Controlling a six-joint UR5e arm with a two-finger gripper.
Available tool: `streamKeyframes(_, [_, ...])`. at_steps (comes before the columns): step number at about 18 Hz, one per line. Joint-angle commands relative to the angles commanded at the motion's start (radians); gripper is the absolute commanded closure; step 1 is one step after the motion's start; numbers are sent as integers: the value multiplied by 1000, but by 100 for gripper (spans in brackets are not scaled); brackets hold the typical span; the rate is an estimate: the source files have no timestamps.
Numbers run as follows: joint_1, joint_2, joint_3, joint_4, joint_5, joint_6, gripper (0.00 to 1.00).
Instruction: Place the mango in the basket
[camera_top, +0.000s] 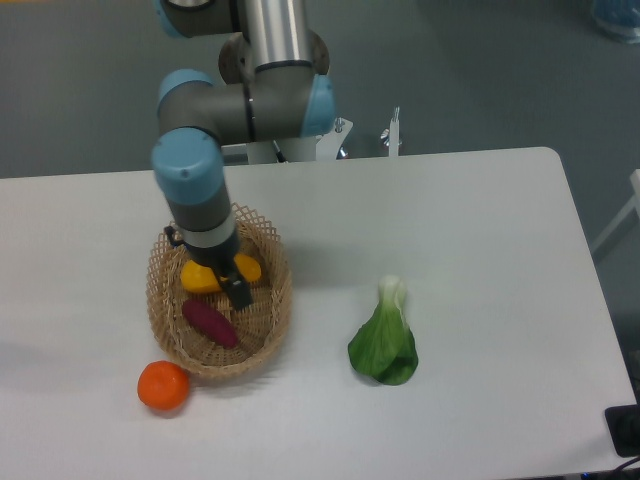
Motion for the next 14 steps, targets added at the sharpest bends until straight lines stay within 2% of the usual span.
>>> streamKeyframes(5, [115,-28,45,-3,2,90,0])
streamKeyframes(11, [235,-117,202,-17,-5,130,0])
streamKeyframes(14, [271,-140,239,-29,-6,146,0])
